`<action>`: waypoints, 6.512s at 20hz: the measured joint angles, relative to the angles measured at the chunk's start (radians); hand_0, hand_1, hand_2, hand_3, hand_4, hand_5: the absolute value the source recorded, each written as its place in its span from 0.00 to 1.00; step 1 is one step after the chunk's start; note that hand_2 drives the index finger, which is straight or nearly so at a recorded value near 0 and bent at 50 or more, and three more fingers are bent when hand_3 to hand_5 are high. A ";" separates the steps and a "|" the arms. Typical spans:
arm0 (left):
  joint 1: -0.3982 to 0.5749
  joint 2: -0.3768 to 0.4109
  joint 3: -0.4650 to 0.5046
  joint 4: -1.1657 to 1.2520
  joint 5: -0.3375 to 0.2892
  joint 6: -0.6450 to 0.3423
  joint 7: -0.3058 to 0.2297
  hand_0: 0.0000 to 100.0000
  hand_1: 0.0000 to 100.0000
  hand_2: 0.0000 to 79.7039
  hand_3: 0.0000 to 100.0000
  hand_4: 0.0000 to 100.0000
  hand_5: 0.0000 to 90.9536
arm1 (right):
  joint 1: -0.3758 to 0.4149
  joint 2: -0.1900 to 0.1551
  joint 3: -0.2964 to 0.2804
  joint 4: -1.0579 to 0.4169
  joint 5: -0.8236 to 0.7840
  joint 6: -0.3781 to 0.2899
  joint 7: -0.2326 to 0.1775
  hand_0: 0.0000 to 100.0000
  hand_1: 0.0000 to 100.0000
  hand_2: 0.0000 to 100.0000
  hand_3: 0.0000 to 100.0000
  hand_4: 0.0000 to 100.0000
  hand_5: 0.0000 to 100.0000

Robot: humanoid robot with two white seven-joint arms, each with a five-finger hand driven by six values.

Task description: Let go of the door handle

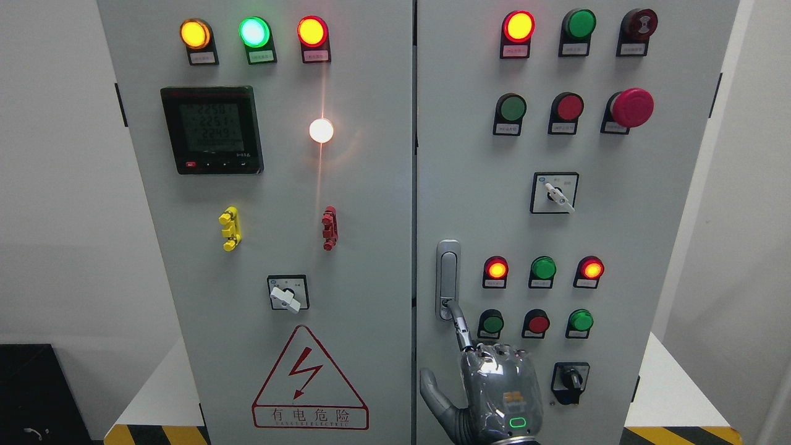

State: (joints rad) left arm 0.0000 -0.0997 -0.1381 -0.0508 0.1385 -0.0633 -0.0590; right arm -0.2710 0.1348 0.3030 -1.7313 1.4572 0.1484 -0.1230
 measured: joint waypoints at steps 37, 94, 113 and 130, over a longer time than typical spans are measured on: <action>0.000 0.000 0.000 0.000 0.000 0.000 0.000 0.12 0.56 0.00 0.00 0.00 0.00 | 0.008 0.001 0.006 0.009 0.000 0.018 0.017 0.43 0.24 0.00 0.91 0.94 1.00; 0.000 0.000 0.000 0.000 0.000 0.000 0.000 0.12 0.56 0.00 0.00 0.00 0.00 | 0.020 0.000 0.010 0.024 0.011 0.018 0.015 0.43 0.25 0.00 0.91 0.93 1.00; 0.000 0.000 0.000 0.000 0.000 0.000 0.000 0.12 0.56 0.00 0.00 0.00 0.00 | 0.020 0.000 0.010 -0.024 0.013 0.018 0.013 0.43 0.25 0.07 0.88 0.91 1.00; 0.000 0.000 0.000 0.000 0.000 0.000 0.000 0.12 0.56 0.00 0.00 0.00 0.00 | 0.058 -0.001 0.002 -0.081 0.008 0.012 0.010 0.40 0.30 0.52 0.78 0.82 0.91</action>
State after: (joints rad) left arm 0.0000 -0.0997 -0.1381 -0.0511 0.1385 -0.0633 -0.0590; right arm -0.2129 0.1339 0.3054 -1.8126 1.4651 0.1601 -0.1132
